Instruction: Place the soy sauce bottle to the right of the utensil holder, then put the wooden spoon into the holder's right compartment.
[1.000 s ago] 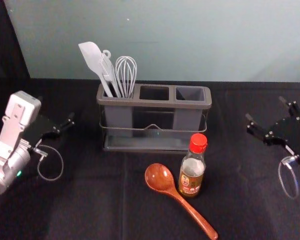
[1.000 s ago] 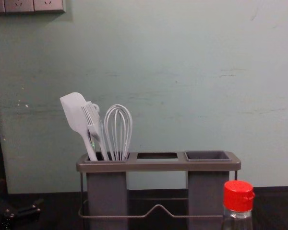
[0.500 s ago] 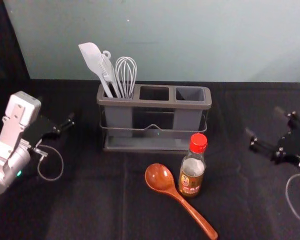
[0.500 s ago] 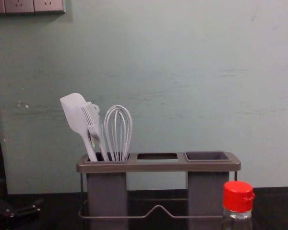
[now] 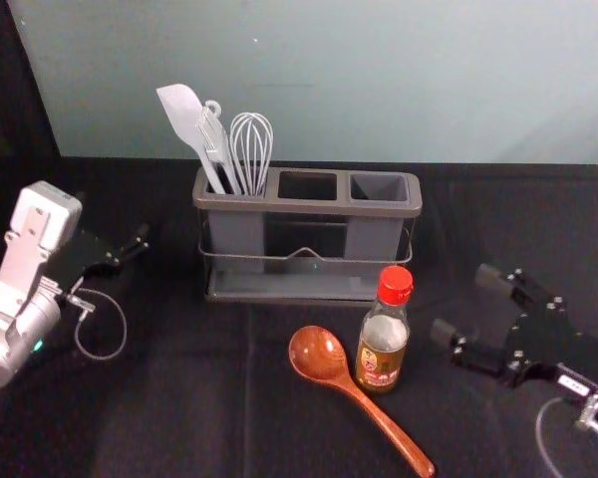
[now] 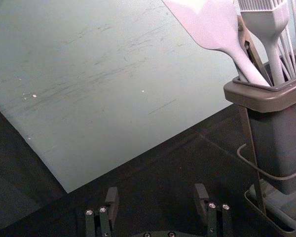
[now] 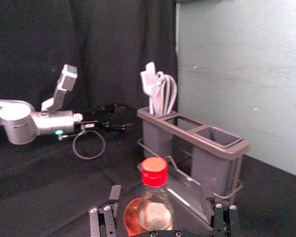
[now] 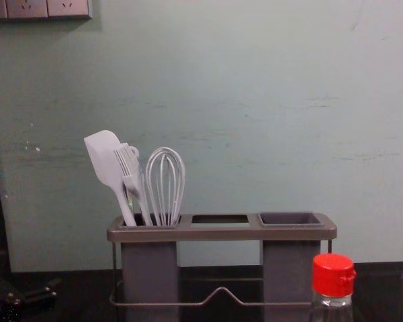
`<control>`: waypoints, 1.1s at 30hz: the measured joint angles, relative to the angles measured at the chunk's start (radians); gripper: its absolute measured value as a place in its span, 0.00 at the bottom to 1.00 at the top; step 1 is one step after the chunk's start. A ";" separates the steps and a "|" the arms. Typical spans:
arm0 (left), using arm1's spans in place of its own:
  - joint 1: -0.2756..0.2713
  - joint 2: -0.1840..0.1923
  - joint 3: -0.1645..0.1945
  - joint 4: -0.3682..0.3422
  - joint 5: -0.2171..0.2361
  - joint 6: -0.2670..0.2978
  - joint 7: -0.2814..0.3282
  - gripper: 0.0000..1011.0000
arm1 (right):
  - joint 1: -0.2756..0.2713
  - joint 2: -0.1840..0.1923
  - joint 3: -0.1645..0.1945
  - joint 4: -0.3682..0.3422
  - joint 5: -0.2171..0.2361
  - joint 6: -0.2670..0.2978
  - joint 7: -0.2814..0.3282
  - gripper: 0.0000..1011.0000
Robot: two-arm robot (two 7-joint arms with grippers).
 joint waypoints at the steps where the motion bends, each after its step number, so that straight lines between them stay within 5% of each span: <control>1: 0.000 0.000 0.000 0.000 0.000 0.000 0.000 0.99 | 0.003 -0.004 -0.005 0.000 -0.003 0.005 0.003 0.99; 12: 0.000 0.000 0.000 0.000 0.000 0.000 0.000 0.99 | 0.077 -0.094 -0.072 0.029 -0.078 0.068 0.002 0.99; 29: 0.000 0.000 0.000 0.000 0.000 0.000 0.000 0.99 | 0.163 -0.204 -0.111 0.073 -0.197 0.107 -0.024 0.99; 33: 0.000 0.000 0.000 0.000 0.000 0.000 0.000 0.99 | 0.162 -0.202 -0.111 0.073 -0.196 0.107 -0.026 0.99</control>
